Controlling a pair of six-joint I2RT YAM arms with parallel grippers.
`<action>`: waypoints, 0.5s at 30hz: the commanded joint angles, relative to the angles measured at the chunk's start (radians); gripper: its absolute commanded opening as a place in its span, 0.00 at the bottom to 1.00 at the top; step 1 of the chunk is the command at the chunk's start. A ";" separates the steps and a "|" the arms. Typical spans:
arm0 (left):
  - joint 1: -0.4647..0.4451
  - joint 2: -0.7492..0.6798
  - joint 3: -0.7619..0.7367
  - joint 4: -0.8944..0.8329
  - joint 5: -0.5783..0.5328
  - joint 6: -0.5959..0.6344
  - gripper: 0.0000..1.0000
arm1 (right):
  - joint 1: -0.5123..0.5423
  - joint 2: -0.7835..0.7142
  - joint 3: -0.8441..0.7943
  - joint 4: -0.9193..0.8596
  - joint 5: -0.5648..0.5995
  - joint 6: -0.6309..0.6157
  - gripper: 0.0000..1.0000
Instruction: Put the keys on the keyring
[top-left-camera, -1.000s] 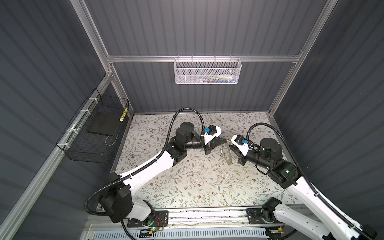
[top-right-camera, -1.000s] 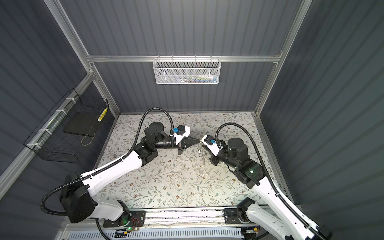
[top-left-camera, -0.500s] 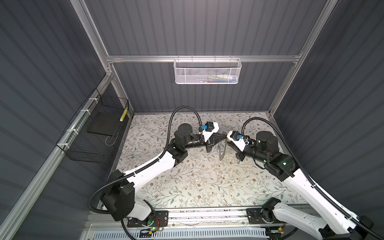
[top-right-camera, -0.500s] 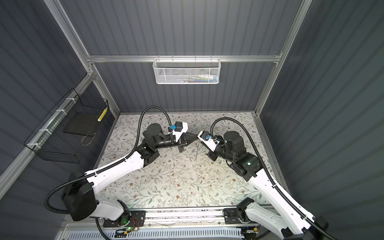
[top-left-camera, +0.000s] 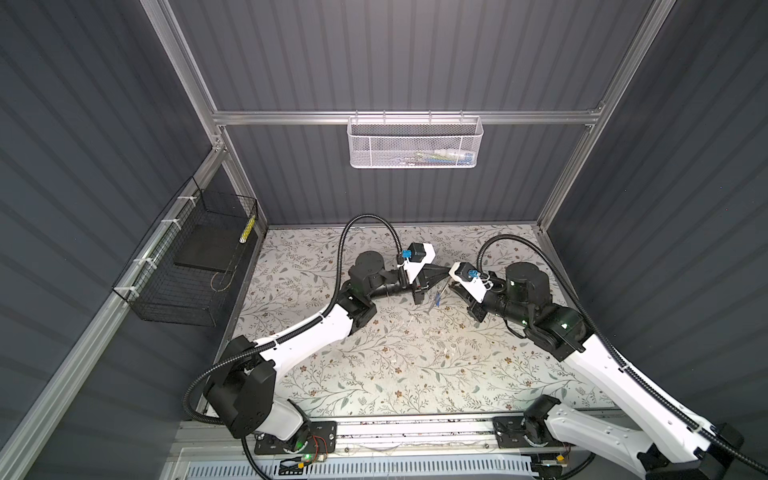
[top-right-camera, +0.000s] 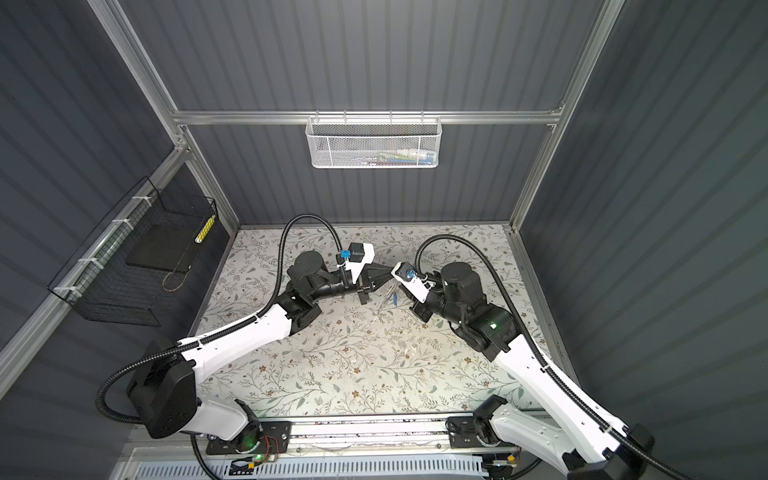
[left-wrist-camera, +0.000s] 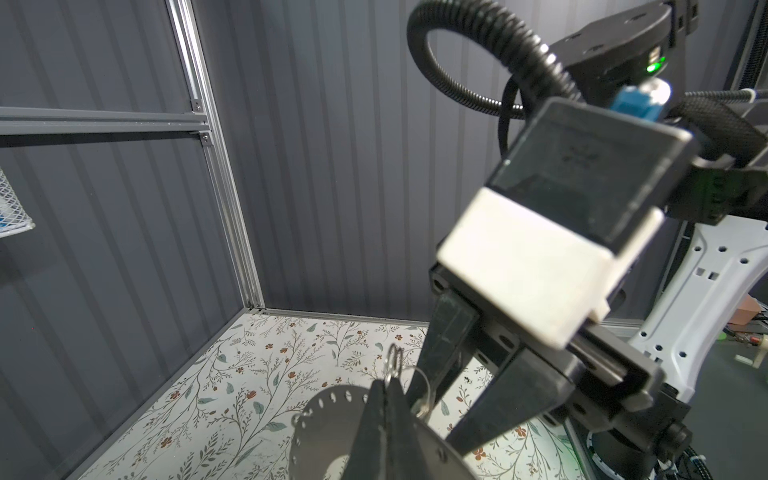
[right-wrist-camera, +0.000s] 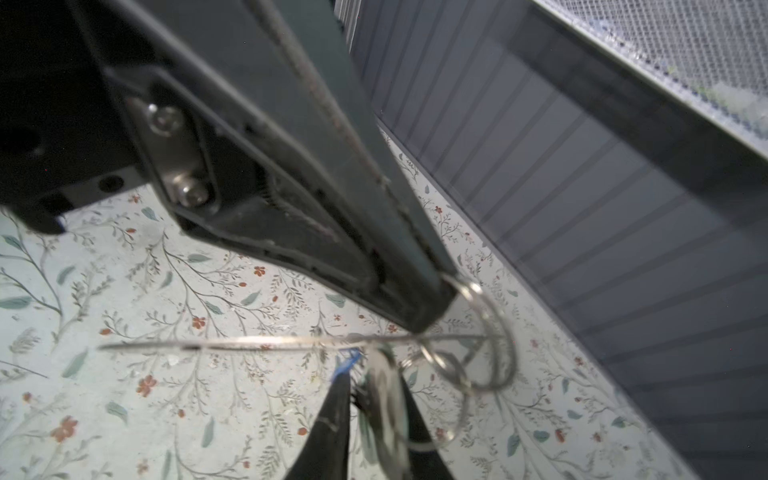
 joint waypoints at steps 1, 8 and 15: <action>0.010 -0.011 -0.001 0.048 -0.006 0.004 0.00 | 0.005 -0.065 -0.019 -0.014 0.035 0.002 0.35; 0.030 -0.012 -0.012 0.090 0.080 -0.021 0.00 | -0.039 -0.179 -0.051 -0.029 -0.065 0.029 0.42; 0.039 -0.018 -0.020 0.082 0.170 -0.014 0.00 | -0.108 -0.177 0.013 0.013 -0.229 0.086 0.30</action>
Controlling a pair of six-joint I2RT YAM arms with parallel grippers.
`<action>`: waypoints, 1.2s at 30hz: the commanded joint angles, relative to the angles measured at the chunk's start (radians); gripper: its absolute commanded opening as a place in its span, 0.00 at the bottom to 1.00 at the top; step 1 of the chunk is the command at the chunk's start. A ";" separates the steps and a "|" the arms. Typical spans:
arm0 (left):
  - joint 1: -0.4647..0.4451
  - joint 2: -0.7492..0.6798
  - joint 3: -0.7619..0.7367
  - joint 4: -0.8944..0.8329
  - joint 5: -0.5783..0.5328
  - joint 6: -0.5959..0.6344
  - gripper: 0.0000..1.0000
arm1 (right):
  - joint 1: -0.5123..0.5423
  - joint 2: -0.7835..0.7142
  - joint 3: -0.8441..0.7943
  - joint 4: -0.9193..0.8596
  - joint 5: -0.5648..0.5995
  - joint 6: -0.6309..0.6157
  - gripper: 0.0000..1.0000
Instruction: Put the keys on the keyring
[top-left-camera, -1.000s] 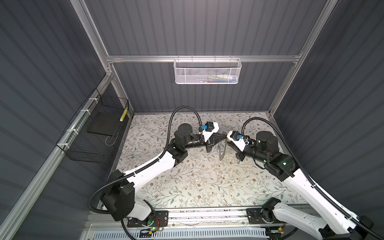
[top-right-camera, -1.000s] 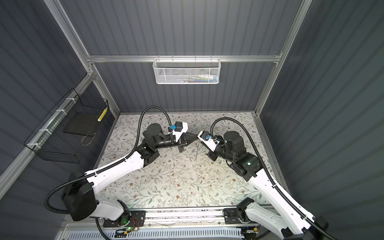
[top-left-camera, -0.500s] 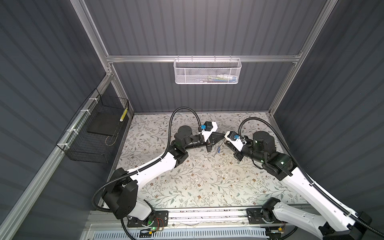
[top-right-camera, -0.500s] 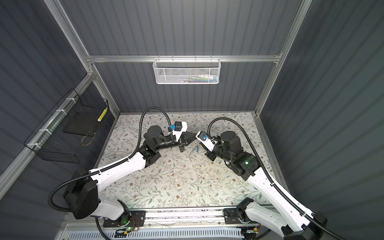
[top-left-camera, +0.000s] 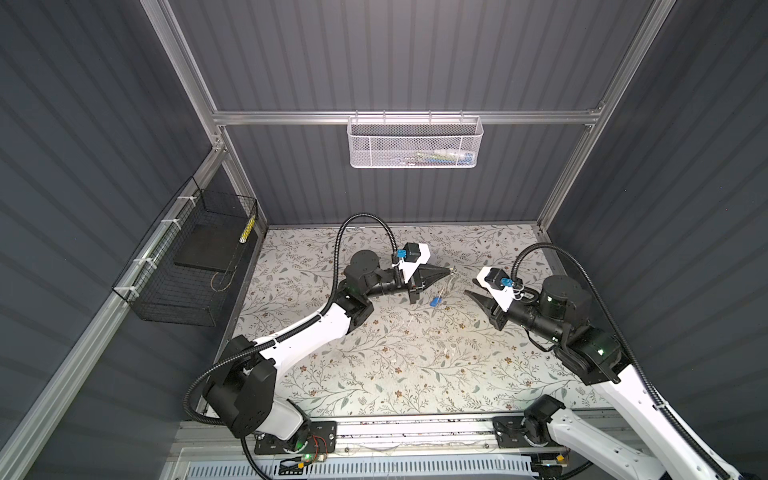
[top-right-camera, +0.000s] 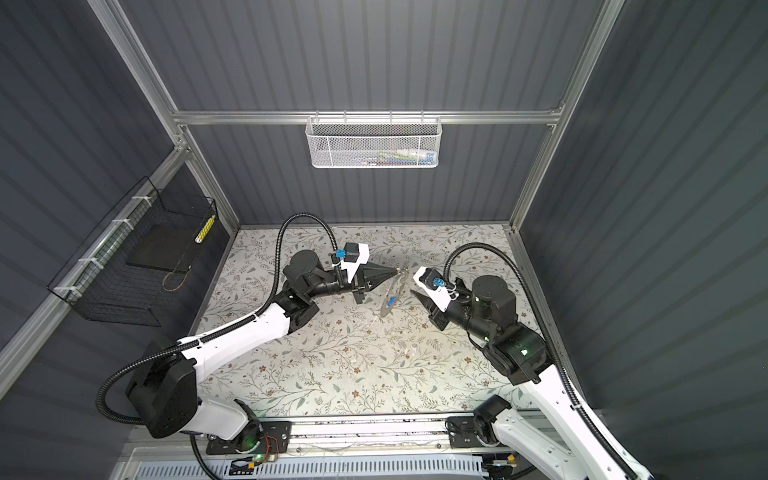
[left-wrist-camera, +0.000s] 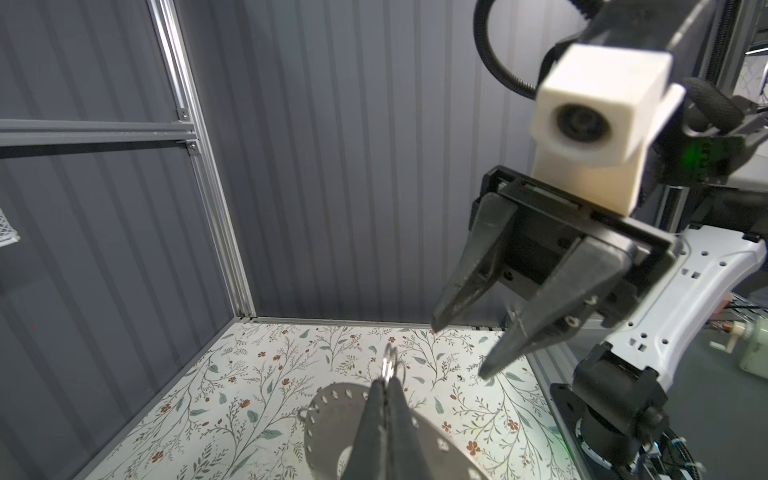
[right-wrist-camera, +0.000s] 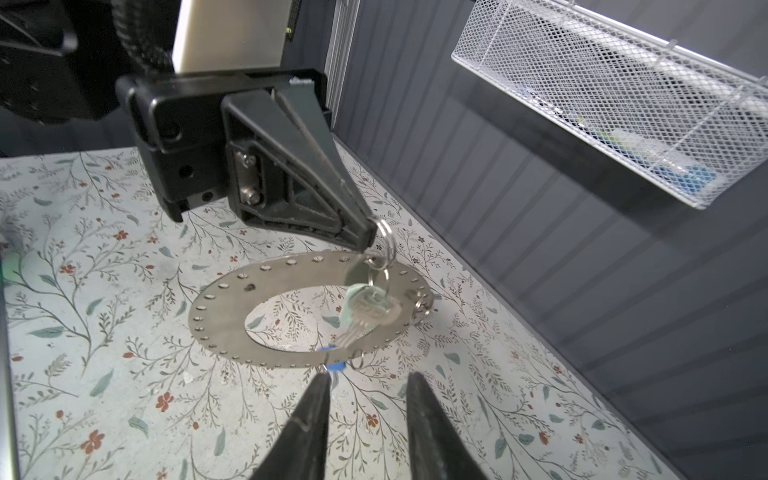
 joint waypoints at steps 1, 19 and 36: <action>0.007 -0.020 -0.003 0.038 0.068 -0.001 0.00 | -0.018 0.012 0.044 0.038 -0.119 0.047 0.29; 0.007 -0.029 0.006 -0.007 0.130 0.032 0.00 | -0.024 0.119 0.078 0.089 -0.204 0.099 0.21; 0.007 -0.029 0.017 -0.017 0.155 0.042 0.00 | -0.024 0.122 0.069 0.068 -0.215 0.094 0.13</action>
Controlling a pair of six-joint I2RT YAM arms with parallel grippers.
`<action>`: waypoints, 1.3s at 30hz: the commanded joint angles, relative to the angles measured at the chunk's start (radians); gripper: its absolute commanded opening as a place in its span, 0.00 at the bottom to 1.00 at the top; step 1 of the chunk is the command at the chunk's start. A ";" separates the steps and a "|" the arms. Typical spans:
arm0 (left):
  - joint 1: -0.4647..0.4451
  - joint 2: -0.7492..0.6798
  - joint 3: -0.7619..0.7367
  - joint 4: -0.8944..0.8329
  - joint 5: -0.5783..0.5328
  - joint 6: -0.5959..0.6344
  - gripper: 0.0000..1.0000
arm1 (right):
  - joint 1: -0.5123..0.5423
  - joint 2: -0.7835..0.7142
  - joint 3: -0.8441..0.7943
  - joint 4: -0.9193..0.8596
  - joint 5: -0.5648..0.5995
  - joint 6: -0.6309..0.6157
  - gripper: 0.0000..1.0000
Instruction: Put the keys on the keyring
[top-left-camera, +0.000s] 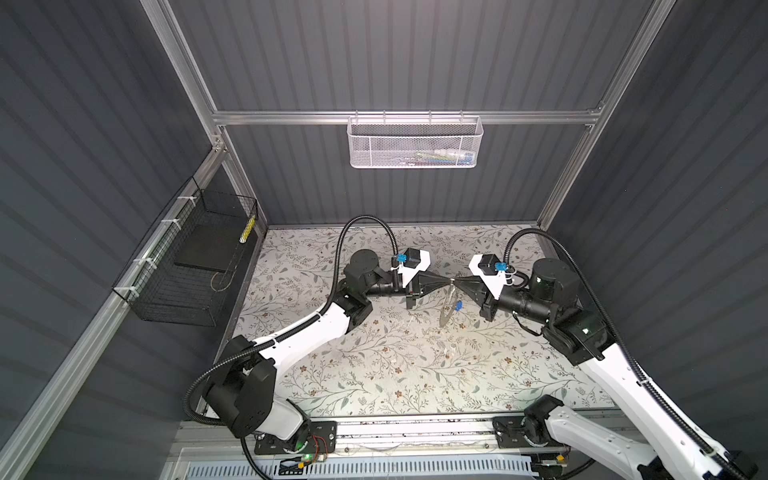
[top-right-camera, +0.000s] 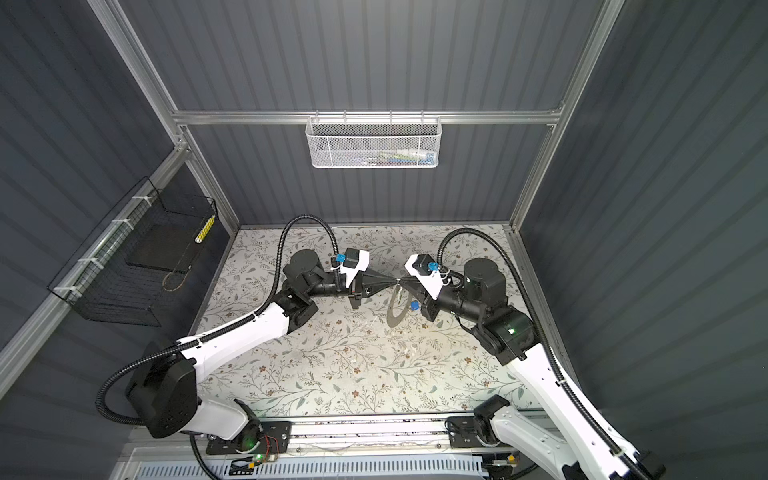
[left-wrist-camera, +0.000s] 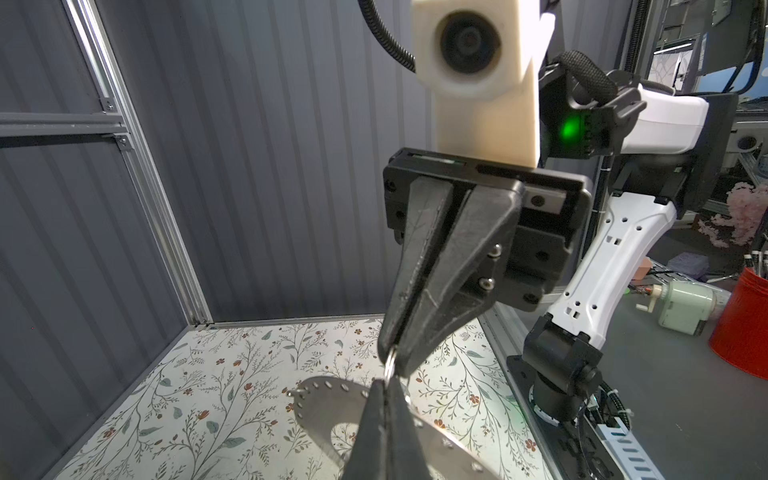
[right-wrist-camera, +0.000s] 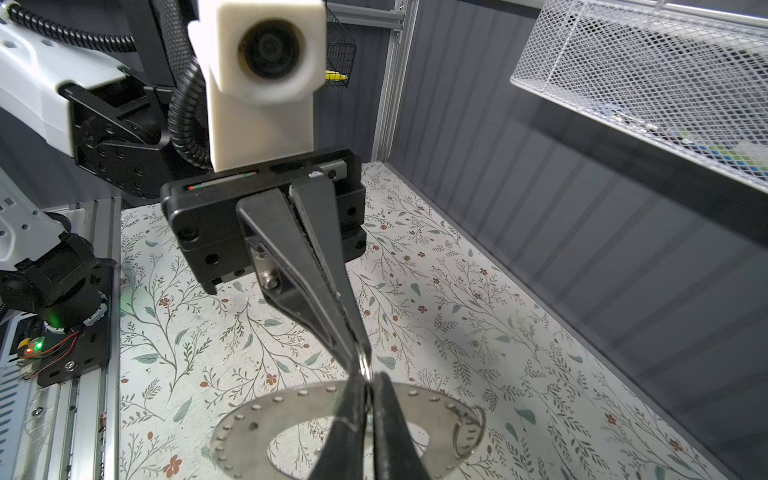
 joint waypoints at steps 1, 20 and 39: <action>0.003 -0.027 0.019 0.011 0.028 0.022 0.00 | -0.005 -0.002 0.011 0.006 -0.009 0.007 0.15; 0.003 -0.027 0.022 0.023 0.037 0.020 0.00 | -0.011 0.003 0.008 -0.014 -0.026 0.007 0.13; 0.001 -0.064 0.252 -0.786 -0.097 0.604 0.28 | -0.016 0.022 0.074 -0.207 -0.036 -0.034 0.00</action>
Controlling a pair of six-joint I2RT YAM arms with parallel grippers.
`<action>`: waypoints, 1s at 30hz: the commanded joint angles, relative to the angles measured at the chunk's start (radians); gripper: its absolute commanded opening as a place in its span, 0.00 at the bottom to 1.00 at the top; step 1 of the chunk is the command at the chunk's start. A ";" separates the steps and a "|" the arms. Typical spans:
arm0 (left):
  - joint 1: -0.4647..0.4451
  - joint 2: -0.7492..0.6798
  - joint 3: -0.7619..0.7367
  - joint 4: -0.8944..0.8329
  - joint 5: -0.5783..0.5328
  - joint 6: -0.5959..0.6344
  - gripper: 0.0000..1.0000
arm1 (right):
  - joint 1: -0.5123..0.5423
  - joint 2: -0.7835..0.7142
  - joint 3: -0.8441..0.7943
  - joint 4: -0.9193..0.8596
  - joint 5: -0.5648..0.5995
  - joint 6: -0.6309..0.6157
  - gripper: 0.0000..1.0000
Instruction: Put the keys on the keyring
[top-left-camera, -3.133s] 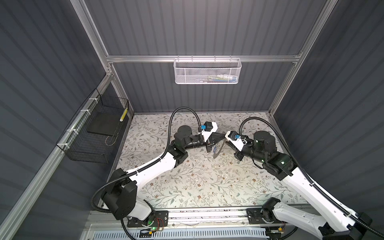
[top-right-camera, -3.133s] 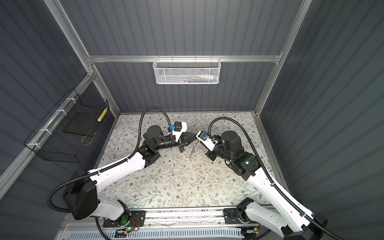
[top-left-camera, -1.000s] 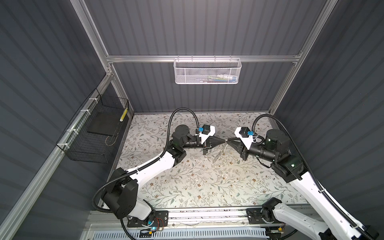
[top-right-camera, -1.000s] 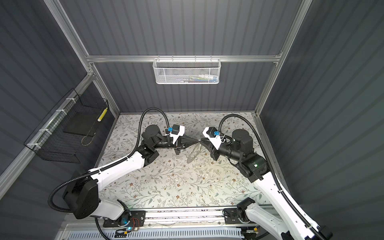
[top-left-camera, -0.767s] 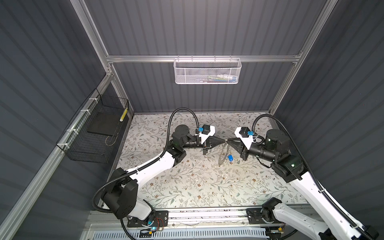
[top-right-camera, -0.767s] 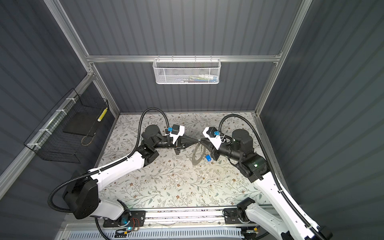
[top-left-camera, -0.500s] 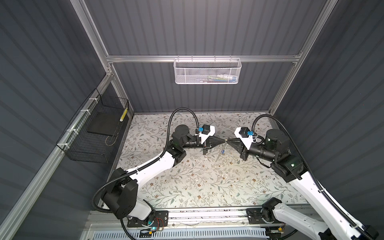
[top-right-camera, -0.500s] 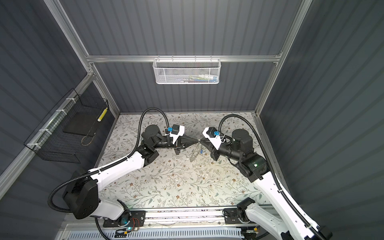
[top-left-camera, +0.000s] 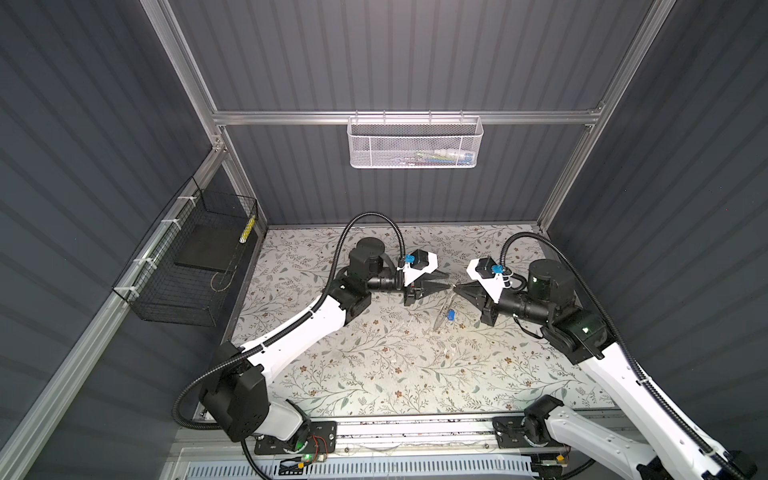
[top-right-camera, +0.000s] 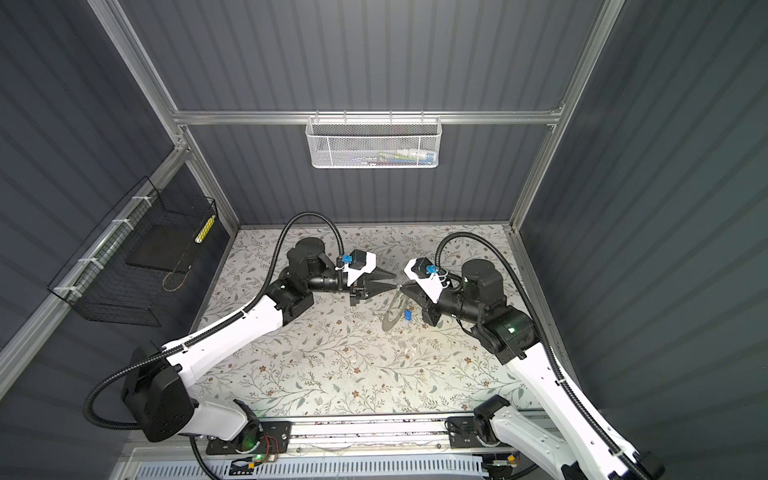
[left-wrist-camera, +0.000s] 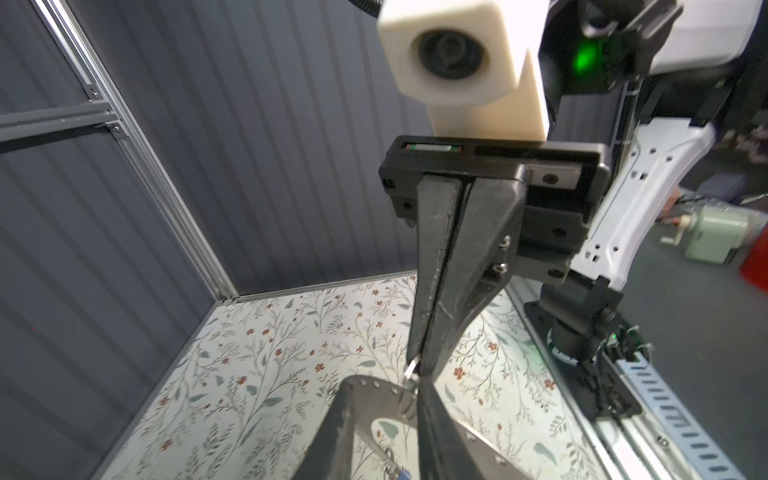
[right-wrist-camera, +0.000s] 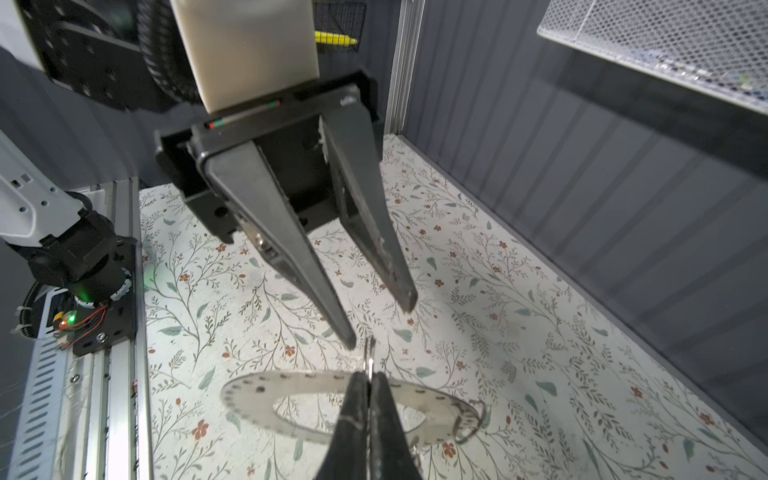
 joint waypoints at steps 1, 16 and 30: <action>-0.001 -0.032 0.077 -0.293 -0.056 0.232 0.28 | -0.003 0.017 0.067 -0.101 -0.014 -0.025 0.00; -0.068 0.013 0.182 -0.475 -0.142 0.393 0.31 | -0.003 0.055 0.109 -0.200 -0.050 -0.041 0.00; -0.107 0.073 0.289 -0.588 -0.190 0.474 0.27 | -0.003 0.062 0.110 -0.211 -0.082 -0.052 0.00</action>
